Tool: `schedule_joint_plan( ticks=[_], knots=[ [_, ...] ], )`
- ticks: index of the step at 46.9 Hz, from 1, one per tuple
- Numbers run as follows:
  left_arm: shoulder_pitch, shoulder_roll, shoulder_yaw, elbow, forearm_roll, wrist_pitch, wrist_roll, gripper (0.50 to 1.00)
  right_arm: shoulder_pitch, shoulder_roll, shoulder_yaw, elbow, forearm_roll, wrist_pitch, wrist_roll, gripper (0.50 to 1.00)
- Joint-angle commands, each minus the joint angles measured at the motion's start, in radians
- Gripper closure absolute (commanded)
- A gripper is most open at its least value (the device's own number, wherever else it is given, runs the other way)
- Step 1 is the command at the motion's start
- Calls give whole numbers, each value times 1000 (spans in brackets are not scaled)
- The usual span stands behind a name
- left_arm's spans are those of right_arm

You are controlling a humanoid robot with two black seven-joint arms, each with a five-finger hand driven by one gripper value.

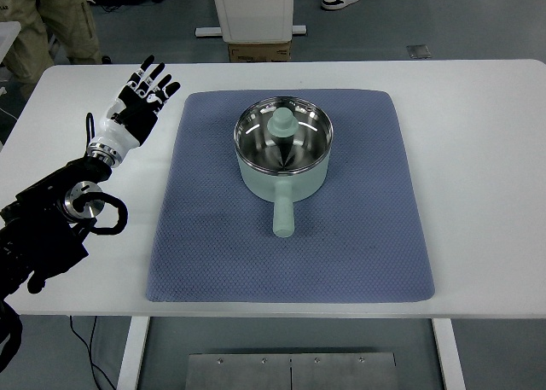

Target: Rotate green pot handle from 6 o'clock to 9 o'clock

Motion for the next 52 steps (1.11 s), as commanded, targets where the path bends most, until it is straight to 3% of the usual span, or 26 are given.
schedule_joint_plan(
  ticks=[1,52],
  knots=[
    [2,-1,0,0,-1,0,0,500,0,0,0,0,0,0,0,500],
    [3,-1,0,0,2,-1,-19,500,0,0,0,0,0,0,0,500]
  ],
)
